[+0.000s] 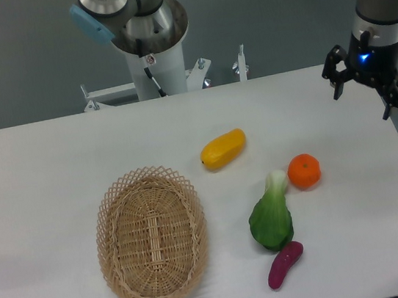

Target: Pick up the sweet potato from the table

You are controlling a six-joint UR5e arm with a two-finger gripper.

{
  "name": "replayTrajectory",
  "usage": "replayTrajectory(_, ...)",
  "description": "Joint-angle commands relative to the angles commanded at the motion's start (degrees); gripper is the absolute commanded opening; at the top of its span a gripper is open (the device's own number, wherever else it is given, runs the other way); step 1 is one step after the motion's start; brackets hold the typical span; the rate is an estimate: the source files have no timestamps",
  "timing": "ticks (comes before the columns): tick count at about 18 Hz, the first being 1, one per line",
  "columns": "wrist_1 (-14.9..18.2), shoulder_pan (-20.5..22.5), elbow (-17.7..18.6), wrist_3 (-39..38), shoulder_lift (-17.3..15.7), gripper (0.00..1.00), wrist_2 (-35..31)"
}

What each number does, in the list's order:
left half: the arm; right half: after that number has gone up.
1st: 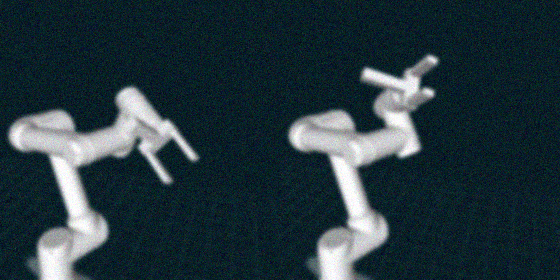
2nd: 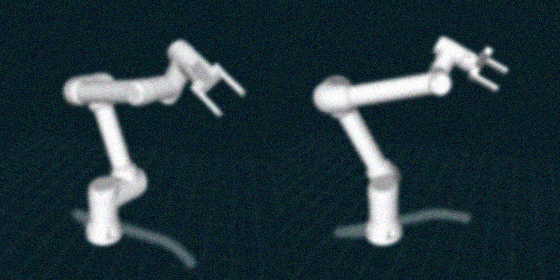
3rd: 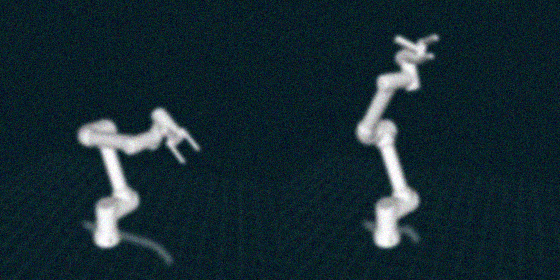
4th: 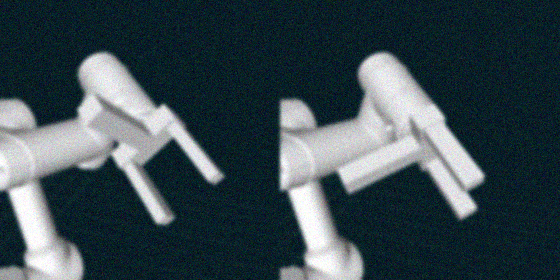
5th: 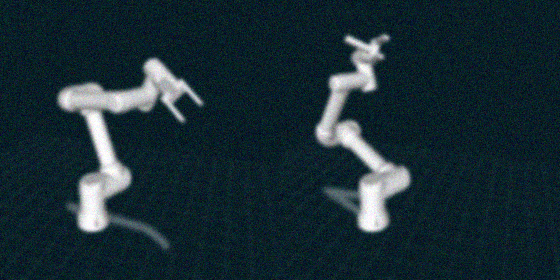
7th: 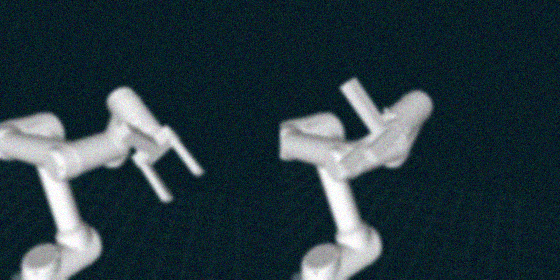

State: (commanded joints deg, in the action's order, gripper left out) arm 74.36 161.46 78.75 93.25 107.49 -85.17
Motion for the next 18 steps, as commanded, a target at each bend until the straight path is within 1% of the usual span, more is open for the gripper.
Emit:
replayTrajectory(3,0.0,0.0,-0.44,0.0,0.0,1.0,0.35)
replayTrajectory(6,0.0,-0.26,0.26,-0.87,0.0,1.0,0.44)
replayTrajectory(8,-0.35,-0.26,1.84,-4.9,0.0,1.0,2.27)
replayTrajectory(10,-2.36,-0.35,2.55,-7.72,0.17,1.0,3.69)
replayTrajectory(12,-2.46,-2.01,2.46,-10.62,1.05,1.0,3.69)
replayTrajectory(14,-3.07,-3.6,1.76,-15.7,2.45,1.0,3.61)
replayTrajectory(15,-4.47,-4.65,1.58,-19.13,3.24,1.0,3.52)
replayTrajectory(17,-8.68,-7.72,1.76,-27.38,5.0,1.0,3.17)
replayTrajectory(18,-10.62,-9.04,1.76,-30.03,6.14,1.0,3.08)
